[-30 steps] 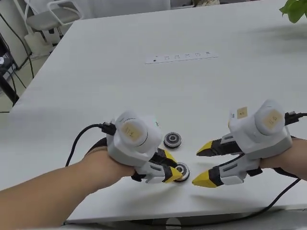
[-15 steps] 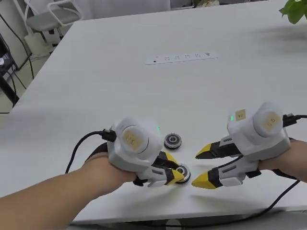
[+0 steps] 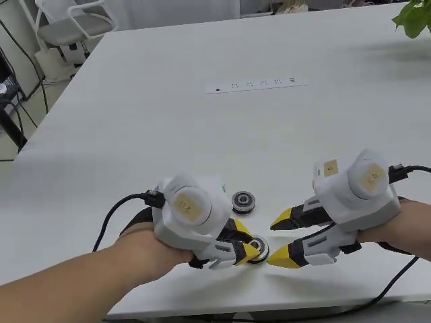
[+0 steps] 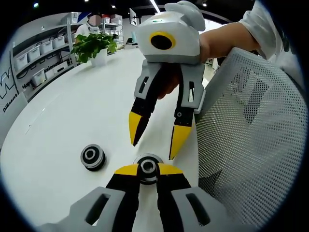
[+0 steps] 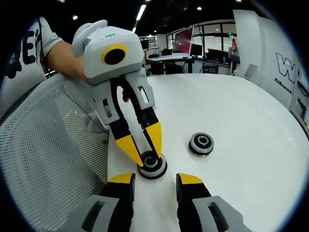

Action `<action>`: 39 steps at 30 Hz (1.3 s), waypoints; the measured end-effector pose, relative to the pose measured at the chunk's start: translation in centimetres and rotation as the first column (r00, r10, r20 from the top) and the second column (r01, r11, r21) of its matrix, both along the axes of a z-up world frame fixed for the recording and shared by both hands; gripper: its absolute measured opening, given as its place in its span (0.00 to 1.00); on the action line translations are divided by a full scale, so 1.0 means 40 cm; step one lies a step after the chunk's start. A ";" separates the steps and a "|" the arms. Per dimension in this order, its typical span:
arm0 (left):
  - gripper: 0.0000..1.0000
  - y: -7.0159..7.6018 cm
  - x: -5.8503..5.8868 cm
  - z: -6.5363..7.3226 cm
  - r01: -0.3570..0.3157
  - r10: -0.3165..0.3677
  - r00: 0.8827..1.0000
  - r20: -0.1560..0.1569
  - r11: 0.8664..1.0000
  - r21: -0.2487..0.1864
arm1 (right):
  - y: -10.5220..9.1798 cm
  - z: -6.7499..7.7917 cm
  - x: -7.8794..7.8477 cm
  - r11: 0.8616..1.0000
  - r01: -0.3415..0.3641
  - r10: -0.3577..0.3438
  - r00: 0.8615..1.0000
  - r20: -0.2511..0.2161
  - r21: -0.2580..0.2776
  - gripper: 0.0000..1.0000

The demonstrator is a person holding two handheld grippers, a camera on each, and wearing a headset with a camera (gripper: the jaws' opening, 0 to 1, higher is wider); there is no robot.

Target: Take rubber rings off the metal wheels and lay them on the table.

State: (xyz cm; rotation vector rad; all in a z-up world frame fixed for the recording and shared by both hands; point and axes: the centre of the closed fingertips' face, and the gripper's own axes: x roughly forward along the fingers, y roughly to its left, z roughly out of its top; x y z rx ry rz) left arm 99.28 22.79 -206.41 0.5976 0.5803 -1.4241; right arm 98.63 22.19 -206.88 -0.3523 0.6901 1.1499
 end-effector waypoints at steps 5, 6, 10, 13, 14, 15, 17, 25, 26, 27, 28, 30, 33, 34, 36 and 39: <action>0.08 -0.001 0.000 0.000 0.000 0.000 1.000 0.002 1.000 -0.002 | 0.010 -0.009 -0.004 0.999 -0.030 0.030 0.999 0.009 -0.011 0.27; 0.08 -0.001 0.000 0.000 -0.001 0.001 1.000 0.001 1.000 -0.002 | 0.012 -0.012 -0.005 0.999 -0.036 0.036 0.999 0.011 -0.014 0.26; 0.08 -0.001 0.001 0.000 -0.002 0.002 1.000 0.001 1.000 -0.003 | 0.014 -0.022 -0.007 0.999 -0.046 0.046 0.999 0.012 -0.026 0.24; 0.08 -0.001 0.000 0.000 -0.003 0.003 1.000 0.001 1.000 -0.004 | 0.019 -0.021 -0.007 0.999 -0.043 0.044 0.999 0.008 -0.013 0.23; 0.08 -0.001 0.000 0.000 -0.003 0.003 1.000 0.002 1.000 -0.004 | 0.022 -0.019 -0.007 0.999 -0.038 0.038 0.999 0.004 -0.002 0.22; 0.08 -0.001 0.000 0.000 -0.004 0.004 1.000 0.002 1.000 -0.004 | 0.024 -0.019 -0.005 1.000 -0.030 0.030 1.000 -0.002 0.009 0.22; 0.08 -0.001 0.000 0.000 -0.004 0.004 1.000 0.002 1.000 -0.005 | 0.025 -0.020 -0.002 1.000 -0.020 0.020 1.000 -0.009 0.018 0.22; 0.08 -0.001 -0.001 0.001 -0.005 0.005 1.000 0.002 1.000 -0.007 | 0.022 -0.023 -0.001 0.999 -0.001 0.002 1.000 -0.019 0.036 0.23; 0.08 -0.001 -0.001 0.001 -0.005 0.005 1.000 0.002 1.000 -0.007 | 0.022 -0.023 -0.001 0.999 -0.001 0.001 1.000 -0.020 0.038 0.22; 0.08 -0.001 -0.001 0.001 -0.005 0.005 1.000 0.002 1.000 -0.007 | 0.022 -0.023 -0.002 0.999 -0.002 0.003 1.000 -0.020 0.041 0.22; 0.08 -0.001 -0.002 0.001 -0.005 0.005 1.000 0.002 1.000 -0.008 | 0.022 -0.023 -0.004 0.999 -0.003 0.004 1.000 -0.022 0.044 0.21; 0.08 -0.001 -0.002 0.001 -0.006 0.006 1.000 0.002 1.000 -0.009 | 0.021 -0.022 -0.005 0.999 -0.001 0.002 1.000 -0.022 0.046 0.21; 0.08 -0.001 -0.002 0.001 -0.006 0.006 1.000 0.002 1.000 -0.009 | 0.018 -0.021 -0.005 0.999 -0.001 0.002 1.000 -0.020 0.046 0.19; 0.08 -0.001 -0.002 0.001 -0.006 0.006 1.000 0.002 1.000 -0.009 | 0.017 -0.021 -0.005 0.999 -0.001 0.002 1.000 -0.020 0.046 0.19; 0.08 -0.001 -0.002 0.001 -0.007 0.007 1.000 0.002 1.000 -0.009 | 0.016 -0.020 -0.006 0.999 0.000 0.001 1.000 -0.020 0.047 0.18; 0.08 -0.001 -0.002 0.001 -0.007 0.007 1.000 0.003 1.000 -0.008 | 0.013 -0.020 -0.006 0.999 0.003 -0.002 1.000 -0.022 0.049 0.16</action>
